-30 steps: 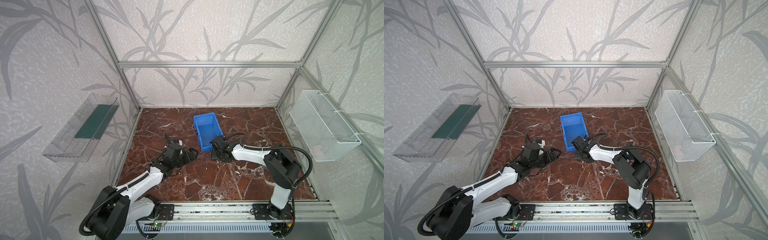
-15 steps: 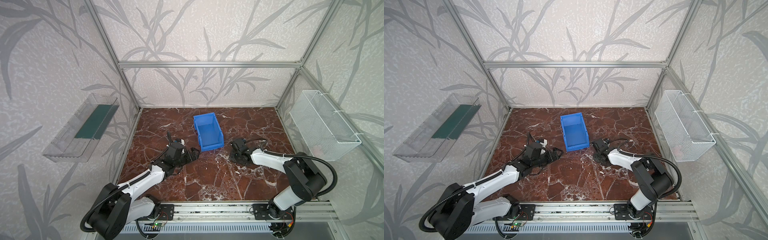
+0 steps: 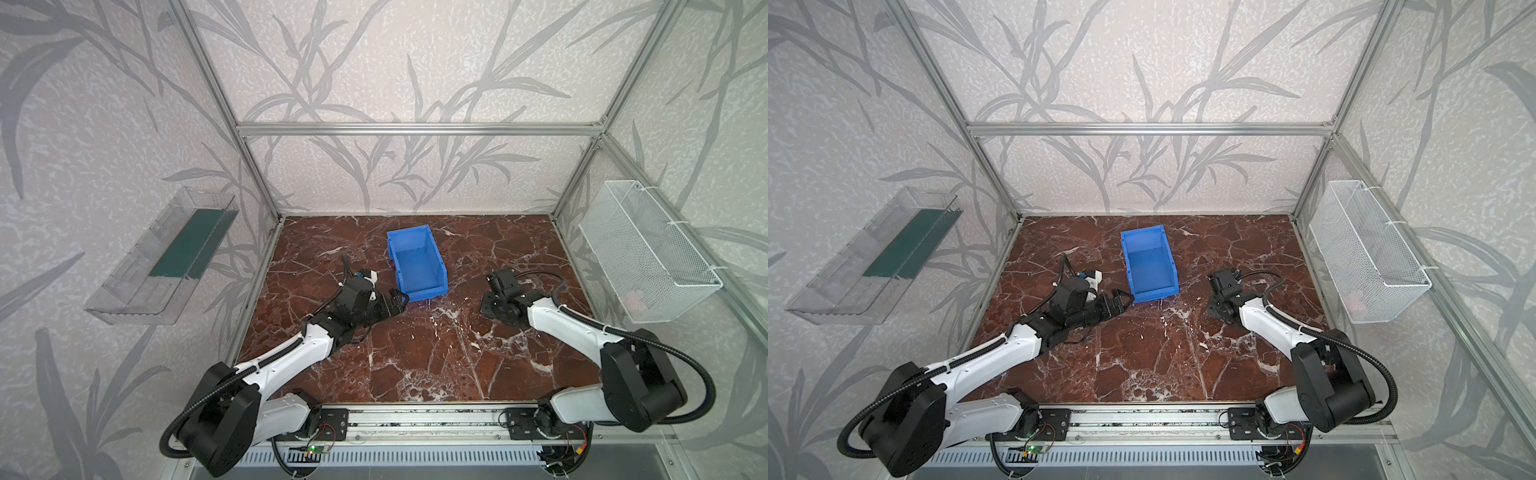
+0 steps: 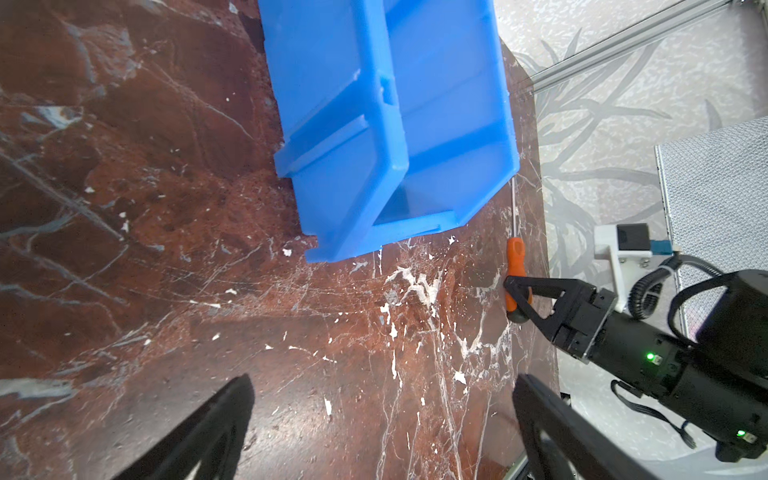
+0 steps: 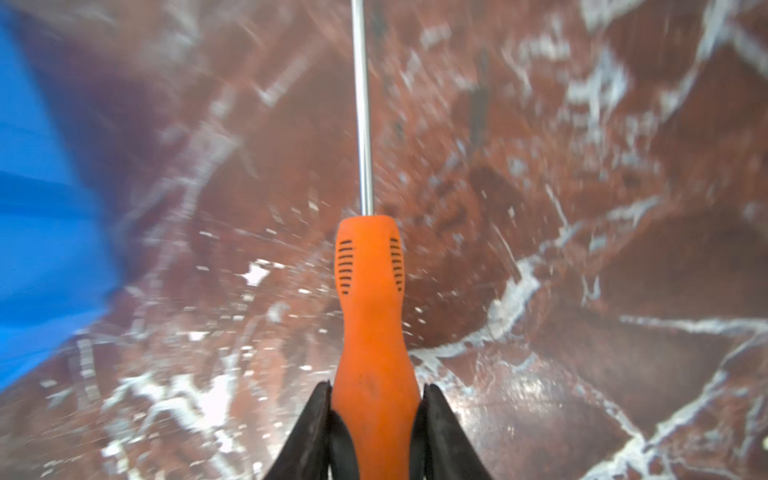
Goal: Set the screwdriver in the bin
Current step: 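Lift the screwdriver with the right gripper and carry it over the bin, then lower the screwdriver into the blue bin and open the right gripper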
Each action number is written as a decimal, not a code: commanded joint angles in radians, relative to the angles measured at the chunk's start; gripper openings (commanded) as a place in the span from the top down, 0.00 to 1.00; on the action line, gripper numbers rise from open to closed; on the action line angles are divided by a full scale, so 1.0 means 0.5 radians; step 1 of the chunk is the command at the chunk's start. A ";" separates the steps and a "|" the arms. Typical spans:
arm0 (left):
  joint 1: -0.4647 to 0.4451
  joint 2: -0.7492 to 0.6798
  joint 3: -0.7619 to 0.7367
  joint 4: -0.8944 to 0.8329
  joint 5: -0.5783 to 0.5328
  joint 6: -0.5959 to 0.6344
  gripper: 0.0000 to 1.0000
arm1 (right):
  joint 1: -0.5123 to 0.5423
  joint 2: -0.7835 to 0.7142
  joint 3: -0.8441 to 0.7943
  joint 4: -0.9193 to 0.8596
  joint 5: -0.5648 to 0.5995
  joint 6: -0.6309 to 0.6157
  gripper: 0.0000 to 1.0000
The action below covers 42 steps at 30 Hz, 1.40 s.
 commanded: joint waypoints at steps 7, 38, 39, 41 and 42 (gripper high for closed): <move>-0.003 -0.107 0.228 -0.141 -0.109 0.141 0.01 | 0.043 -0.110 0.461 -0.019 -0.321 -0.282 0.90; 0.163 -0.217 0.062 0.110 0.079 -0.156 0.01 | 0.439 1.101 1.163 0.371 -0.768 0.696 0.81; 0.166 -0.214 0.056 0.117 0.077 -0.160 0.01 | 0.445 1.124 1.163 0.385 -0.756 0.736 0.81; 0.165 -0.214 0.047 0.135 0.081 -0.178 0.01 | 0.463 1.163 1.184 0.400 -0.700 0.797 0.80; 0.165 -0.214 0.043 0.143 0.084 -0.183 0.01 | 0.476 1.177 1.206 0.369 -0.643 0.811 0.80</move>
